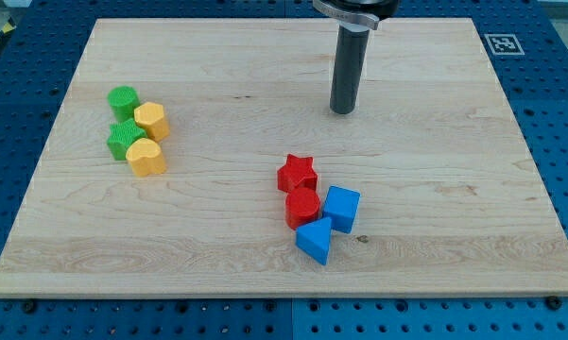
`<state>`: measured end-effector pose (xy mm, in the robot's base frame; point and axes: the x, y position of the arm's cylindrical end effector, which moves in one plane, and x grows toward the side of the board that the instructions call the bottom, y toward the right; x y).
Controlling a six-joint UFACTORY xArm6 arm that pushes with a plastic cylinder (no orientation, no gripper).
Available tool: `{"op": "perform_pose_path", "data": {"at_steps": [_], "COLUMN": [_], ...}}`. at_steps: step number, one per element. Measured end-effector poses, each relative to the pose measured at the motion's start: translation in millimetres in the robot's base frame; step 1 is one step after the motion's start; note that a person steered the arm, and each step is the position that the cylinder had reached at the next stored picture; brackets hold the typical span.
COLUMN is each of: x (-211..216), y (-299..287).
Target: Move the triangle horizontal to the yellow blocks
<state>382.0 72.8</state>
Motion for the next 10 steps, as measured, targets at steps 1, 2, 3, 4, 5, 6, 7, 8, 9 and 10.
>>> {"op": "perform_pose_path", "data": {"at_steps": [1,2,3,4,5,6,7,8,9,10], "x": [0,0,0,42,112,175,198,220,237,235], "y": [0,0,0,20,32,42,43,22,-6,-7]}}
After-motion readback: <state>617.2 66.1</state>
